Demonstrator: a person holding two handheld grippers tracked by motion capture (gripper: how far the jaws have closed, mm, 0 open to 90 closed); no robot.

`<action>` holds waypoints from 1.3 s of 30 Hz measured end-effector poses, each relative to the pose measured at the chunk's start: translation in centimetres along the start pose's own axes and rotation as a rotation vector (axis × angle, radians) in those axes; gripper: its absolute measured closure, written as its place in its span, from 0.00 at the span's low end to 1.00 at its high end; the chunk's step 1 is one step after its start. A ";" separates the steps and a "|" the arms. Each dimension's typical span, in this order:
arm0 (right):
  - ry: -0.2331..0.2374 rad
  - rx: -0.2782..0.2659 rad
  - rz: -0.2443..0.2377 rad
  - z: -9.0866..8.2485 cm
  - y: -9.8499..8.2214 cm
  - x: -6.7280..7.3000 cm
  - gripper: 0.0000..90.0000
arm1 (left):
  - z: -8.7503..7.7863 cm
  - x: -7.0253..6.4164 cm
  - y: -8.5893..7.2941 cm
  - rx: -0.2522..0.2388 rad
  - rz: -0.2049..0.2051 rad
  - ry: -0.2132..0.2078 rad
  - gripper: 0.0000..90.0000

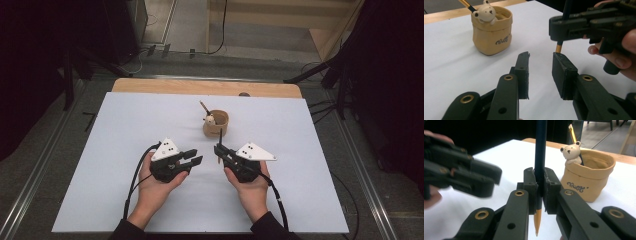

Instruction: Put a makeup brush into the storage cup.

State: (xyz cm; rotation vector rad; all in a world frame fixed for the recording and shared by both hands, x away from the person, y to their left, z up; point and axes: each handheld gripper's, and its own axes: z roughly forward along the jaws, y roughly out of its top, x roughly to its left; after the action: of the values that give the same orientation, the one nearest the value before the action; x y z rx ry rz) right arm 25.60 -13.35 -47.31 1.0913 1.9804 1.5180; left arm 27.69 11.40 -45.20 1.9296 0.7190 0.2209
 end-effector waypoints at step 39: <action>-0.039 0.146 -0.473 2.4 -1.9 3.2 0.93 | -1.4 0.0 3.0 0.135 -0.053 -0.046 0.71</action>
State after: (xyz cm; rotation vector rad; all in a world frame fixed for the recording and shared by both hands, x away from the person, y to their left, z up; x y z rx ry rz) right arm 24.73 -9.59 -49.44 0.6303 2.1528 1.1097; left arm 28.17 11.57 -41.88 2.0336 0.7703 0.0963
